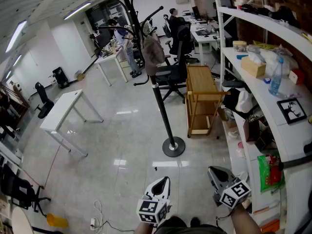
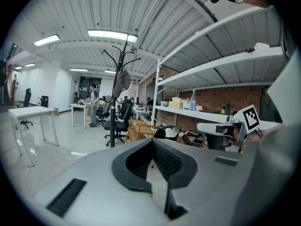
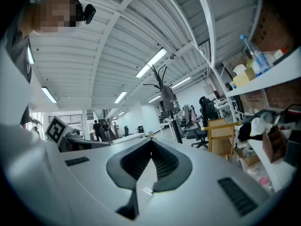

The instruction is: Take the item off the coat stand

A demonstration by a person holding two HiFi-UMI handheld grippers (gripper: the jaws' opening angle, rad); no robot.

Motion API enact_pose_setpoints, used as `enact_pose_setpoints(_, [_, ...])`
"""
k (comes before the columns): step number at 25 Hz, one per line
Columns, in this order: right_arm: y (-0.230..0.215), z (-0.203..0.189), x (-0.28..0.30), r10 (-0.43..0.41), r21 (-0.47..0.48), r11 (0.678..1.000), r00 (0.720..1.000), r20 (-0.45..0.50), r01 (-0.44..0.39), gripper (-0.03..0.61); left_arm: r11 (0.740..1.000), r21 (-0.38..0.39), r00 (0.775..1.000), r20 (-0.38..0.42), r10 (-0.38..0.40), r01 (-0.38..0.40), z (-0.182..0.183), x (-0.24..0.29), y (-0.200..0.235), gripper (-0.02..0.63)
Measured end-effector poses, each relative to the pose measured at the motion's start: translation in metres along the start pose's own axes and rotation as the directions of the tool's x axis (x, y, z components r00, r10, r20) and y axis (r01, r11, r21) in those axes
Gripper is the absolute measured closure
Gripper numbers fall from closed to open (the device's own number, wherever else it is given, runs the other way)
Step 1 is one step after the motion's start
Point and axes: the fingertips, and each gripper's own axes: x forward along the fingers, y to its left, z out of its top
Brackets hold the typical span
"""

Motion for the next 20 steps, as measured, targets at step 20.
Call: enact_pose_setpoints(20, [-0.074, 0.026, 0.09, -0.061, -0.007, 0.998, 0.998, 0.02, 0.061, 0.572, 0.999, -0.038, 0.997, 0.072, -0.015, 0.018, 0.032, 0.098, 0.071, 0.606])
